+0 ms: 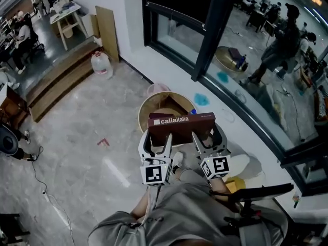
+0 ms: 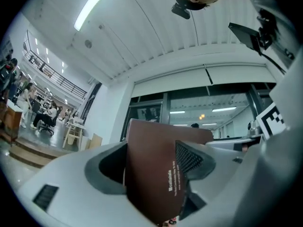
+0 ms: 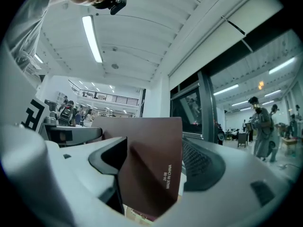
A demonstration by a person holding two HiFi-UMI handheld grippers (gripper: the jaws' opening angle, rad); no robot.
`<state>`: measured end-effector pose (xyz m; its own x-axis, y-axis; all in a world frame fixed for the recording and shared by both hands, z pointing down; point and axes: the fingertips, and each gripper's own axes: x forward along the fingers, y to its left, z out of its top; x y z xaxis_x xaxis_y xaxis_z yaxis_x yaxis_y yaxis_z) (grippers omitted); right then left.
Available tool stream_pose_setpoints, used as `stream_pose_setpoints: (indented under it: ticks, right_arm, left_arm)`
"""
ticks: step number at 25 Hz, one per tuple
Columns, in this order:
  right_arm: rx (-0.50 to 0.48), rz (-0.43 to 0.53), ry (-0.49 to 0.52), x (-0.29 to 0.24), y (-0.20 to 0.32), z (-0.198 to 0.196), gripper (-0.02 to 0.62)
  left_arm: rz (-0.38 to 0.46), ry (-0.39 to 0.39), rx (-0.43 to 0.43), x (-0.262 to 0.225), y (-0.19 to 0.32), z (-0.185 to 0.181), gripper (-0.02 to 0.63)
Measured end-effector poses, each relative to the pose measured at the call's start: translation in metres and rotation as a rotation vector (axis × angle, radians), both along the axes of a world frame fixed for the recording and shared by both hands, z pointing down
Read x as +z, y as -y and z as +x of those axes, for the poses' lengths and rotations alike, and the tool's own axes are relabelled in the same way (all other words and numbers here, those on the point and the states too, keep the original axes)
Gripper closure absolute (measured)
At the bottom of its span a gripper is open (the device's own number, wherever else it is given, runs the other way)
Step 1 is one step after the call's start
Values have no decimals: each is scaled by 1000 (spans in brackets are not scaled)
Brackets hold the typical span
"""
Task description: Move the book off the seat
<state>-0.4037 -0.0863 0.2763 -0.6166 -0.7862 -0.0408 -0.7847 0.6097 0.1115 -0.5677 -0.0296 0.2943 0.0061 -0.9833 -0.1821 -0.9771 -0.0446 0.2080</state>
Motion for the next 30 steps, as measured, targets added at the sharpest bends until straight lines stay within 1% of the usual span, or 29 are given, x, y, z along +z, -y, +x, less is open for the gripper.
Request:
stream_pose_setpoints:
  ticks: [3,4,6,8,12,15,18,22,25,28,30]
  right_arm:
    - [-66,-23,13,9,18,-29,229]
    - [-88,-27,21,13,27,-38,229]
    - [-123,-29,40,18,51,-51,229]
    - [-141,-34,61,21,80,-55,229]
    - [-159,-39,125,13,138,-67,229]
    - [-176,-33,170,9,181,-75,229]
    - [-201,-10,195,6,229,-82,229]
    - [-196,-31,239,4,277,-86,229]
    - [-176,-51,251,1,297,-88,229]
    - [-140,-68,247,10,298,-85,229]
    - [-115,-61,235,10,296,-85,229]
  left_arm:
    - [2,20,-76,-5,9,-26,293]
    - [-10,28,-103,-3,15,-34,293]
    - [-67,38,-148,6,32,-47,293]
    - [-95,50,-170,11,57,-49,291]
    - [-97,108,-217,-7,108,-56,291]
    - [-78,160,-229,-18,151,-63,291]
    - [-61,209,-251,-30,198,-66,288]
    - [-78,225,-260,-34,243,-70,288]
    - [-101,223,-246,-37,266,-74,288]
    - [-139,224,-223,-31,272,-75,288]
    - [-140,203,-204,-21,273,-80,288]
